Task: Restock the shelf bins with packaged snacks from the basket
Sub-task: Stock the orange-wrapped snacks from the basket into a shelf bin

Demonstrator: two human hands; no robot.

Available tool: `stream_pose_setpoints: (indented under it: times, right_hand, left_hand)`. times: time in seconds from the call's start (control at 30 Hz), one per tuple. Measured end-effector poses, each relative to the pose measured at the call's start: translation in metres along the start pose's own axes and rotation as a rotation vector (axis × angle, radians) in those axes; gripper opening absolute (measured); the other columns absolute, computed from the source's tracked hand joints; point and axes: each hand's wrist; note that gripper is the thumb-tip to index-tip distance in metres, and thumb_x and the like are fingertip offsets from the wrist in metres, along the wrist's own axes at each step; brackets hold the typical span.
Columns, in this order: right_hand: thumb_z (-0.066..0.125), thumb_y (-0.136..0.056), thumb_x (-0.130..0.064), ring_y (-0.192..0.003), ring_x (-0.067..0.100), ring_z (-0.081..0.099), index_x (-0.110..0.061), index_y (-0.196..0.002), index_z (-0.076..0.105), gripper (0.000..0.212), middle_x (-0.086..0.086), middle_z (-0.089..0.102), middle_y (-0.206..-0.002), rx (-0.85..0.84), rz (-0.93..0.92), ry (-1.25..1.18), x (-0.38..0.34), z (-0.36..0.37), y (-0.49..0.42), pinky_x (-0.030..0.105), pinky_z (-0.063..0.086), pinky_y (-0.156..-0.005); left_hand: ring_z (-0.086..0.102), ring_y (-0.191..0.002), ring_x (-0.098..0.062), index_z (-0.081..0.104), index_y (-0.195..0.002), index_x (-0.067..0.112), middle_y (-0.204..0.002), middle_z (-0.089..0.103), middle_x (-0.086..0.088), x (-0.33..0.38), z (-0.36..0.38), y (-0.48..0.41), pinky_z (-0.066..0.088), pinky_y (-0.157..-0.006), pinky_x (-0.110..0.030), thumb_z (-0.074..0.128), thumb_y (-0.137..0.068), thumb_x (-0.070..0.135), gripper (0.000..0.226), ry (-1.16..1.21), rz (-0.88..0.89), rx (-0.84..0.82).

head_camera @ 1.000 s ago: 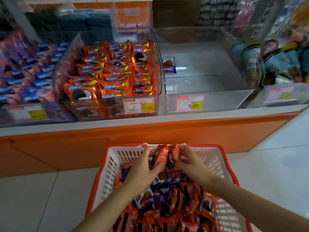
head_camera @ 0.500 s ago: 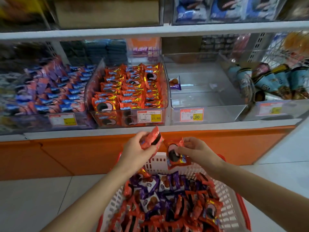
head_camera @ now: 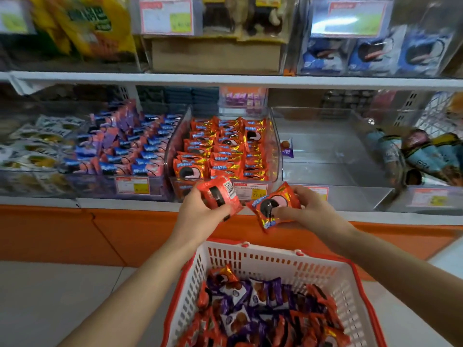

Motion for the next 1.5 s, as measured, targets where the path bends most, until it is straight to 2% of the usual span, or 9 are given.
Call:
stream_pose_setpoints:
  times: [0.2, 0.33, 0.43, 0.5, 0.6, 0.87, 1.1, 1.33, 1.5]
  right_hand:
    - [0.072, -0.081, -0.021, -0.083, 0.001, 0.059, -0.02, -0.107, 0.051, 0.034, -0.01, 0.061, -0.094, 0.073, -0.177, 0.176, -0.026, 0.005, -0.027, 0.012, 0.044, -0.059]
    - [0.073, -0.08, -0.019, -0.087, 0.007, 0.063, -0.022, -0.102, 0.046, 0.035, -0.005, 0.062, -0.103, 0.166, -0.264, 0.145, -0.039, 0.012, -0.056, 0.017, 0.053, -0.063]
    - [0.071, -0.083, -0.027, -0.097, 0.008, 0.057, -0.023, -0.118, 0.045, 0.043, -0.01, 0.054, -0.113, 0.29, -0.347, 0.32, -0.045, 0.017, -0.082, 0.012, 0.047, -0.061]
    - [0.067, -0.087, -0.028, -0.098, 0.01, 0.056, -0.02, -0.125, 0.047, 0.043, -0.008, 0.053, -0.114, 0.354, -0.407, 0.492, -0.049, 0.019, -0.101, 0.015, 0.048, -0.064]
    - [0.06, -0.091, -0.027, -0.105, 0.024, 0.059, -0.017, -0.127, 0.046, 0.04, 0.004, 0.053, -0.126, 0.433, -0.455, 0.782, -0.054, 0.02, -0.133, 0.04, 0.053, -0.083]
    - [0.054, -0.091, -0.007, -0.11, 0.037, 0.058, -0.003, -0.136, 0.033, 0.05, 0.018, 0.041, -0.136, 0.469, -0.294, 1.507, -0.072, 0.026, -0.209, 0.039, 0.048, -0.081]
    - [0.061, -0.088, -0.01, -0.114, 0.033, 0.056, 0.0, -0.127, 0.049, 0.042, 0.02, 0.055, -0.125, 0.329, -0.164, 1.419, -0.068, 0.025, -0.262, 0.038, 0.048, -0.089]
    - [0.059, -0.091, -0.021, -0.131, 0.033, 0.039, -0.012, -0.129, 0.051, 0.04, 0.018, 0.046, -0.136, 0.409, -0.168, 1.7, -0.059, 0.03, -0.268, 0.041, 0.037, -0.104]
    - [0.061, -0.087, -0.004, -0.116, 0.036, 0.052, -0.003, -0.13, 0.043, 0.047, 0.022, 0.048, -0.129, 0.318, -0.215, 1.426, -0.068, 0.03, -0.259, 0.041, 0.047, -0.094]
  left_hand:
    - [0.061, -0.066, 0.011, 0.054, -0.109, 0.026, -0.092, 0.063, 0.013, 0.005, -0.015, -0.022, 0.047, -0.055, -0.007, 0.072, -0.082, 0.016, 0.034, 0.037, 0.136, 0.107]
    - [0.055, -0.085, 0.003, 0.052, -0.116, 0.023, -0.099, 0.058, 0.015, 0.009, -0.025, -0.051, 0.042, -0.066, -0.003, 0.078, -0.077, 0.023, 0.047, -0.079, 0.251, 0.246]
    - [0.051, -0.076, 0.004, 0.048, -0.103, 0.024, -0.091, 0.054, 0.019, 0.011, -0.031, -0.076, 0.038, -0.063, 0.001, 0.077, -0.078, 0.02, 0.038, -0.224, 0.387, 0.333]
    - [0.053, -0.087, -0.002, 0.052, -0.102, 0.024, -0.098, 0.058, 0.013, 0.01, -0.034, -0.093, 0.044, -0.076, -0.007, 0.076, -0.079, 0.021, 0.034, -0.316, 0.459, 0.354]
    - [0.057, -0.104, -0.021, 0.06, -0.107, 0.02, -0.108, 0.063, 0.003, 0.004, -0.036, -0.12, 0.044, -0.095, -0.048, 0.077, -0.077, 0.022, 0.034, -0.478, 0.57, 0.414]
    - [0.053, -0.104, -0.031, 0.063, -0.107, 0.018, -0.106, 0.063, -0.005, -0.02, -0.029, -0.164, 0.035, -0.09, -0.049, 0.08, -0.068, 0.012, 0.043, -0.8, 0.692, 0.456]
    - [0.062, -0.095, -0.029, 0.063, -0.104, 0.016, -0.099, 0.066, -0.004, -0.031, -0.025, -0.171, 0.028, -0.09, -0.042, 0.082, -0.069, 0.022, 0.041, -0.793, 0.82, 0.496]
    - [0.064, -0.091, -0.023, 0.064, -0.11, 0.019, -0.099, 0.066, 0.0, -0.033, -0.026, -0.172, 0.027, -0.09, -0.038, 0.073, -0.077, 0.04, 0.04, -0.716, 0.87, 0.465]
    - [0.063, -0.094, -0.021, 0.065, -0.11, 0.021, -0.101, 0.064, 0.002, -0.034, -0.025, -0.171, 0.034, -0.093, -0.044, 0.078, -0.076, 0.034, 0.039, -0.711, 0.851, 0.451]
Point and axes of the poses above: each hand's wrist, its own y-axis away from the middle knuckle, its own z-axis out of the palm, x = y × z
